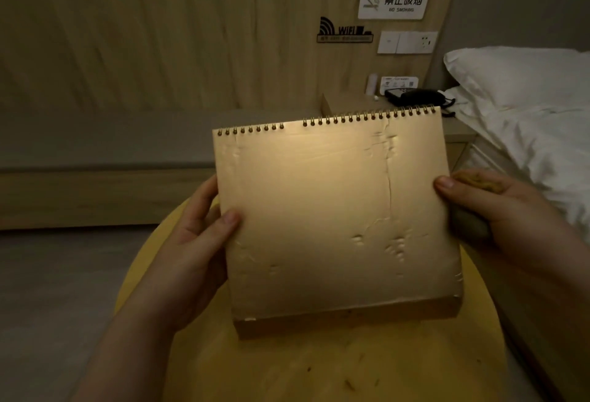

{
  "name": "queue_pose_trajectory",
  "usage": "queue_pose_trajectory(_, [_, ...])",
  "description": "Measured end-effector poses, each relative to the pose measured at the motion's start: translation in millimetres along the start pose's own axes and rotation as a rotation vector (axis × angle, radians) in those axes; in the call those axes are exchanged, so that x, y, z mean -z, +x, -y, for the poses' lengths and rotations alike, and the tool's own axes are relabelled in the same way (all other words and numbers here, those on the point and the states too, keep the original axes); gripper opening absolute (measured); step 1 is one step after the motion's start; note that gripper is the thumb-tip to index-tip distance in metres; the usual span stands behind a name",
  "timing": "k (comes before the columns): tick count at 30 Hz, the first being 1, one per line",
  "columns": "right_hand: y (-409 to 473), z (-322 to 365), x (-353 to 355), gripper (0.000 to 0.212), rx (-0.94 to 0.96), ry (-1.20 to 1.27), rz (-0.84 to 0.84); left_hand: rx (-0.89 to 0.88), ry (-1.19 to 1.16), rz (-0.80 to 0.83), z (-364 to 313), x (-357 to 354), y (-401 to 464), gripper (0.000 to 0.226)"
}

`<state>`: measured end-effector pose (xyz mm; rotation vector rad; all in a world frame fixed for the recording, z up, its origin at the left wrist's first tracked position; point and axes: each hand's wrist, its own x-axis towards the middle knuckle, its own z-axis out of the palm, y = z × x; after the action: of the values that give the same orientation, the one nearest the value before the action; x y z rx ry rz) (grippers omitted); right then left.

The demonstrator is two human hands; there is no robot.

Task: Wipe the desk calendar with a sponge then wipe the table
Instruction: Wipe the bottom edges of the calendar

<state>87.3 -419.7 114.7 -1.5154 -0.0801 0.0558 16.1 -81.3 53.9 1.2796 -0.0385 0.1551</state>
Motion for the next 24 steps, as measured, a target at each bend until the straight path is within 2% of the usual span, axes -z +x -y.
queue_pose_trajectory(2, [3, 3, -1, 0.038, -0.053, 0.005, -0.015, 0.039, 0.030, -0.007, 2, 1, -1, 0.045])
queue_pose_trajectory(4, [8, 4, -2, 0.021, -0.089, 0.007, -0.031, 0.096, 0.129, -0.020, 8, 0, -3, 0.036])
queue_pose_trajectory(6, [14, 2, -4, 0.016, -0.123, 0.034, -0.048, 0.139, 0.236, -0.078, 17, -6, -6, 0.044])
queue_pose_trajectory(8, [20, 0, -7, 0.016, -0.153, 0.032, -0.075, 0.108, 0.327, -0.180, 24, -12, -8, 0.057])
queue_pose_trajectory(10, [26, -1, -10, 0.017, -0.171, 0.040, -0.071, 0.058, 0.387, -0.261, 22, -16, -10, 0.060])
queue_pose_trajectory(12, [30, -1, -12, 0.017, -0.188, 0.067, -0.051, -0.002, 0.345, -0.287, 15, -18, -11, 0.048])
queue_pose_trajectory(14, [35, 0, -14, 0.017, -0.214, 0.098, -0.038, -0.032, 0.219, -0.236, 7, -17, -13, 0.038])
queue_pose_trajectory(18, [39, 5, -19, 0.016, -0.263, 0.106, -0.016, -0.047, 0.123, -0.155, -1, -24, -18, 0.041])
queue_pose_trajectory(21, [38, 7, -17, 0.018, -0.246, 0.035, -0.022, -0.075, 0.109, -0.188, -3, -26, -17, 0.041])
queue_pose_trajectory(24, [34, 8, -16, 0.017, -0.149, -0.087, -0.059, -0.108, 0.098, -0.235, -1, -23, -16, 0.040])
